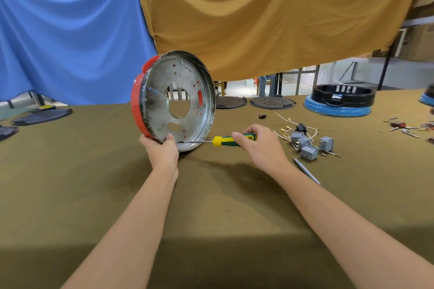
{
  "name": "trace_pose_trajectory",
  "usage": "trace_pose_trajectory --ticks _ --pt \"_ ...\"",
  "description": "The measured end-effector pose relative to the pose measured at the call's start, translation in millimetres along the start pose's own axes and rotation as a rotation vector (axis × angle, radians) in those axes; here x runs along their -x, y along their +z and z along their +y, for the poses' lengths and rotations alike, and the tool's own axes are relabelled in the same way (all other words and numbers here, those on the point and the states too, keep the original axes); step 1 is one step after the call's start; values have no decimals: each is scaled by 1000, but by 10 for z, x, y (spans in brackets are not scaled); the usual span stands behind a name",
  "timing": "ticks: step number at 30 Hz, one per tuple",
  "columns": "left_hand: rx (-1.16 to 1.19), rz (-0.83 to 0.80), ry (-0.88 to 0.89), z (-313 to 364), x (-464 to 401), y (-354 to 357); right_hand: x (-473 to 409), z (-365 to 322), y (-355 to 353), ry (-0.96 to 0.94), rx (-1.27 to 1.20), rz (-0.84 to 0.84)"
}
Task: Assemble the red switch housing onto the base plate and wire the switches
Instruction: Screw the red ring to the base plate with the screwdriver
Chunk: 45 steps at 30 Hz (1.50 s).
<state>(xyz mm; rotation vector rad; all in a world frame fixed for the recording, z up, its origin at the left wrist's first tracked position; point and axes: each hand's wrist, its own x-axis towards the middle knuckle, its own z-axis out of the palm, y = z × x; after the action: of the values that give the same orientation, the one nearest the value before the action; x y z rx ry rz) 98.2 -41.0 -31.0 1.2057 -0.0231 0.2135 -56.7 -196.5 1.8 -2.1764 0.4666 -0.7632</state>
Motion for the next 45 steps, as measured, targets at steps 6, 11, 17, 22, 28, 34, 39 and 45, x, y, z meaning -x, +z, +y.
trace_pose_trajectory --ticks 6,11,17,22,28,34,39,45 --pt "-49 -16 26 -9 11 3 31 -19 18 3 -8 -71" --pt "57 45 -46 12 -5 -5 16 -9 39 -38 -184 -114" --pt "-85 14 65 4 29 -4 -19 22 37 -3 -81 -51" --pt "-54 -17 42 -16 3 -2 -13 28 51 35 -36 -106" --pt "107 38 -80 37 -11 -11 -7 48 72 -48 -226 -187" --pt "55 5 -30 27 13 -9 -28 48 73 1 -210 -115" --pt "0 -43 5 -1 2 -6 -14 31 70 82 -36 -179" --pt "103 16 -47 27 -6 -13 1 45 76 0 -143 -206"
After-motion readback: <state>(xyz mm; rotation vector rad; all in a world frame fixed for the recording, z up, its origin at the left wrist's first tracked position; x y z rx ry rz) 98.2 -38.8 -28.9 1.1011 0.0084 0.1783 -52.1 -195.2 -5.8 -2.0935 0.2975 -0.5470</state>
